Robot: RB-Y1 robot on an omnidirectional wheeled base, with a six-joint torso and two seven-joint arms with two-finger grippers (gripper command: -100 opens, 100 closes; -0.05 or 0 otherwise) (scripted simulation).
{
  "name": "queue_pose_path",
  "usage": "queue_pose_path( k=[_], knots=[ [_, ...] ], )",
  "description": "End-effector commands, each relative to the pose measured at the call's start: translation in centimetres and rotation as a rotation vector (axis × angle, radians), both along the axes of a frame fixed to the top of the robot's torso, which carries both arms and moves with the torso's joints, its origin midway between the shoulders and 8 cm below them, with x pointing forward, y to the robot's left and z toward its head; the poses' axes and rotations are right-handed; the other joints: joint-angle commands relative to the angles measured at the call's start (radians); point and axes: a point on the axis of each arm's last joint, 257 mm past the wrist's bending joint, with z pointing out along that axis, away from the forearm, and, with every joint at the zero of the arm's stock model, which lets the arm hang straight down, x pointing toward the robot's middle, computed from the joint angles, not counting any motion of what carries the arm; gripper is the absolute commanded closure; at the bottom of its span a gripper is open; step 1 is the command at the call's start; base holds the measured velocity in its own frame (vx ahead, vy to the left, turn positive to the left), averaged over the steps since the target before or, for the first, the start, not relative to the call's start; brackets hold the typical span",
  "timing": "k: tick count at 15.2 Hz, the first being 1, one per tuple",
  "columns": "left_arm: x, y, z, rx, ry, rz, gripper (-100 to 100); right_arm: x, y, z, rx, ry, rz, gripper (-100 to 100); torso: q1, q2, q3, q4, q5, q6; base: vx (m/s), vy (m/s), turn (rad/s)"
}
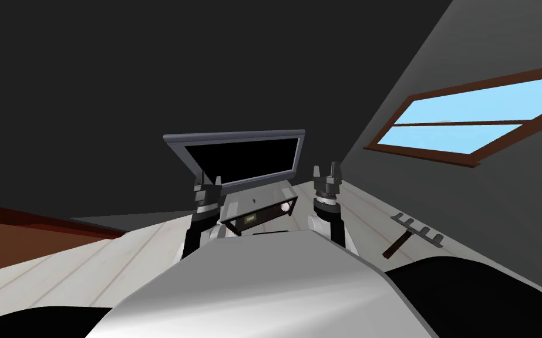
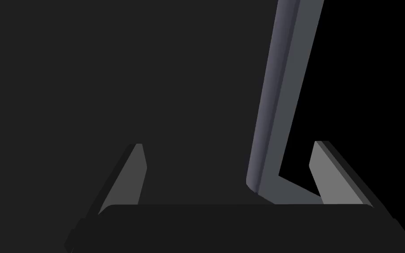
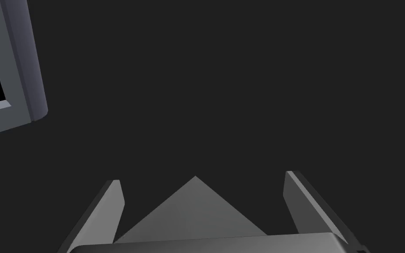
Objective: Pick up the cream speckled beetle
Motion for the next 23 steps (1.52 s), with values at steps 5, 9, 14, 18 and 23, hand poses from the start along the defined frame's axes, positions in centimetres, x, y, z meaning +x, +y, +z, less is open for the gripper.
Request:
queue_pose_path(
  k=[5,9,14,18,23],
  knots=[
    [2.9,-0.6,-3.9,0.076,0.120,-0.040,-100,0.0,0.0,0.0,0.000,0.000,0.000,0,-0.001,-0.001,-0.001,0.000,0.000,0.000,0.010,-0.021,-0.013],
    [5.1,-0.5,-7.4,0.109,0.220,-0.049,-100,0.0,0.0,0.0,0.000,0.000,0.000,0,-0.003,-0.002,-0.001,0.000,-0.001,0.000,0.014,-0.040,-0.016],
    [7.5,0.1,-11.8,0.138,0.340,-0.048,-100,0.0,0.0,0.0,0.000,0.000,0.000,0,-0.002,-0.002,-0.001,0.000,0.000,0.000,0.014,-0.034,-0.016],
    [9.0,0.7,-15.1,0.155,0.429,-0.043,-100,0.0,0.0,0.0,0.000,0.000,0.000,0,-0.002,-0.002,-0.001,0.000,0.000,0.000,0.016,-0.033,-0.016],
    [10.4,1.5,-18.7,0.170,0.524,-0.034,-100,0.0,0.0,0.0,0.000,0.000,0.000,0,-0.002,-0.001,-0.001,0.000,-0.001,0.000,0.012,-0.035,-0.014]
  ],
)
